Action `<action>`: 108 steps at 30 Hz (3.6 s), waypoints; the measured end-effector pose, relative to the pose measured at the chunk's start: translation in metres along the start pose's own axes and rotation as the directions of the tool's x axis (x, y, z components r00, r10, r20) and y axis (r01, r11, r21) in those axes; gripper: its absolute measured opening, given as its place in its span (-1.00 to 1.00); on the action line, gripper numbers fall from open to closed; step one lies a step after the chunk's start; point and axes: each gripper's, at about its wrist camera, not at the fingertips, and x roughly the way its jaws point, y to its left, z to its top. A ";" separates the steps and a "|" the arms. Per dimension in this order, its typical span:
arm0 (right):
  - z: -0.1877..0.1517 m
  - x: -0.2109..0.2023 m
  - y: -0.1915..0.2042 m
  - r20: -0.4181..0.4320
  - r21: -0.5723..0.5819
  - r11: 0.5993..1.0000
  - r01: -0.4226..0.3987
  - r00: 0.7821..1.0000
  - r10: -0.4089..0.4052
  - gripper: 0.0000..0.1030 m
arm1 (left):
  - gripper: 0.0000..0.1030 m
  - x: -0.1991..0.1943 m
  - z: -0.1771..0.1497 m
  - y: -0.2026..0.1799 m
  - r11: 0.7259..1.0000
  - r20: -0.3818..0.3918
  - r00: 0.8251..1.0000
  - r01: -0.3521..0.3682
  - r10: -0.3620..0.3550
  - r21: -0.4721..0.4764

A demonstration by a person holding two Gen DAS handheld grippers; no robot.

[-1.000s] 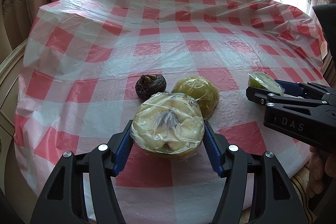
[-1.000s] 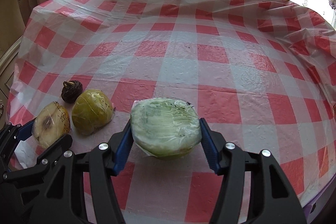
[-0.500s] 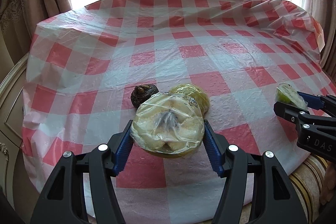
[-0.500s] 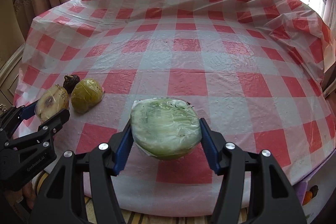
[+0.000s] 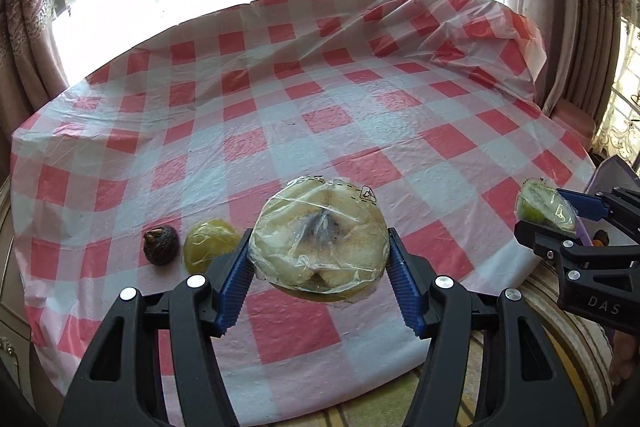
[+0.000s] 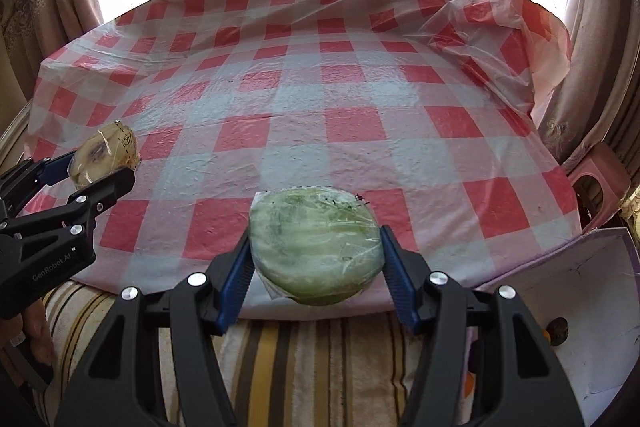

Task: Organize fruits
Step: 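Carry the pomelo half and cabbage over the box and open both grippers, then move both open grippers back from the box toward the table, then grasp the last dark brown fruit with the left gripper while the right grasps the wrapped yellow fruit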

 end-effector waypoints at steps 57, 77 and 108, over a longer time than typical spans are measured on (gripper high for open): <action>-0.096 0.063 -0.241 -0.375 0.177 0.881 0.439 0.857 -0.352 0.64 | 0.37 0.051 -0.044 -0.325 0.707 -0.190 0.970 0.243 -0.154 0.664; -0.070 -0.030 -0.241 -0.147 0.338 0.810 0.480 0.877 -0.458 0.86 | 0.68 0.013 -0.015 -0.281 0.823 -0.012 0.949 0.280 -0.316 0.494; 0.042 0.015 -0.026 0.080 0.216 0.964 0.157 0.981 -0.178 0.93 | 0.72 0.020 0.024 0.041 0.981 0.095 0.991 0.106 -0.091 -0.165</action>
